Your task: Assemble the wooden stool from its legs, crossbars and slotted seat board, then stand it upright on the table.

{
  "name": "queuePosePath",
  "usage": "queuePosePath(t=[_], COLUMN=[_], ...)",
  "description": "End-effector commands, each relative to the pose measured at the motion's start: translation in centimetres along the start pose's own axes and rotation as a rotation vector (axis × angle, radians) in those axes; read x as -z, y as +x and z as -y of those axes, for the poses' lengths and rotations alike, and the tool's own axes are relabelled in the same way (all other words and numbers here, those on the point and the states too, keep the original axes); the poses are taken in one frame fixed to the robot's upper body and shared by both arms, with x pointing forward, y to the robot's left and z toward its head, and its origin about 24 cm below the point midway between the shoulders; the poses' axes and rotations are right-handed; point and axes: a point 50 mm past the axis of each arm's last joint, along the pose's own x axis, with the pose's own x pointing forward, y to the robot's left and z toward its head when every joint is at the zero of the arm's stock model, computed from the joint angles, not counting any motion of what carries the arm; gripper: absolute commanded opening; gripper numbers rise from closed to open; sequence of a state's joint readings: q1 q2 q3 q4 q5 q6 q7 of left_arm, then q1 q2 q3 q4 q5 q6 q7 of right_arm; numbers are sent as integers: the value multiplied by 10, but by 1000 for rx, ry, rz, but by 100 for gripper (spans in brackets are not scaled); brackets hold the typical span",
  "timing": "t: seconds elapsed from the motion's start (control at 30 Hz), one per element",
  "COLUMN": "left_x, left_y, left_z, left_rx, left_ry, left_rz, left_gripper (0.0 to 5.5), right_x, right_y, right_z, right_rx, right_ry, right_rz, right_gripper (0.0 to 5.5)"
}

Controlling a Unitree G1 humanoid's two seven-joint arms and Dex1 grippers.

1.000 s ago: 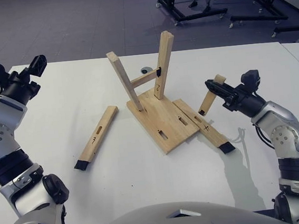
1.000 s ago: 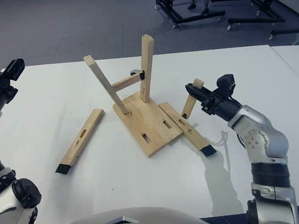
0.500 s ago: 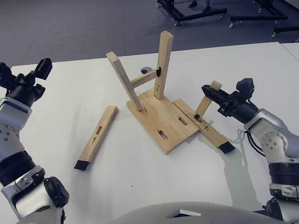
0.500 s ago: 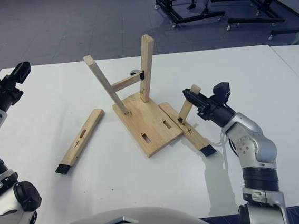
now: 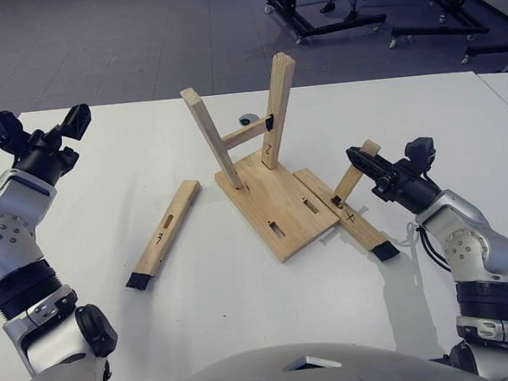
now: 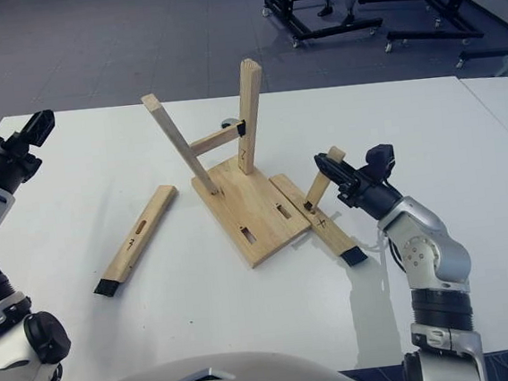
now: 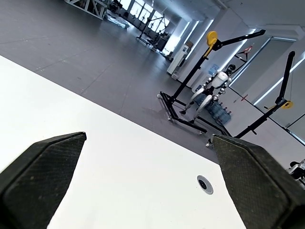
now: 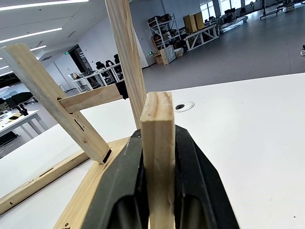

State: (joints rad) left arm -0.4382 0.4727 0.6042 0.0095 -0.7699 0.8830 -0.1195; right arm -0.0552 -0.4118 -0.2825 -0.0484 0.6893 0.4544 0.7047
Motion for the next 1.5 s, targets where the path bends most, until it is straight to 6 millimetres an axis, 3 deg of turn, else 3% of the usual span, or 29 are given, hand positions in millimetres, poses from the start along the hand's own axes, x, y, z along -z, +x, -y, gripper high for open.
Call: queuePosePath(t=[0.03,0.33,0.63,0.83,0.97,1.1,1.3,1.5], left_x=[2,3,4,6,7,8,9,10], left_y=[1,2,5,4,5,7,7,6], left_z=[-2,-1,5,5,8,11,14,15], left_rx=[-3,3,20,20,24,29,28,27], left_ry=[3,6,15,16,20,22,24,19], left_rz=[-4,-8,-10,-6,-2,2,5,7], left_gripper=[482,482,482,482,482,482,482,482], right_x=[-3,11,11,15,42,78,92,101], right_y=[-1,-10,-1,-4,-1,-4,1,11], right_z=[2,4,5,2,2,10,29,26], right_rx=[20,51,50,73,156,284,382,338], right_ry=[-7,-9,-32,-183,-309,-249,-138,-238], right_rz=[19,-14,2,-50,-85,-78,-49,-163], right_gripper=[39,39,39,39,39,39,39,39])
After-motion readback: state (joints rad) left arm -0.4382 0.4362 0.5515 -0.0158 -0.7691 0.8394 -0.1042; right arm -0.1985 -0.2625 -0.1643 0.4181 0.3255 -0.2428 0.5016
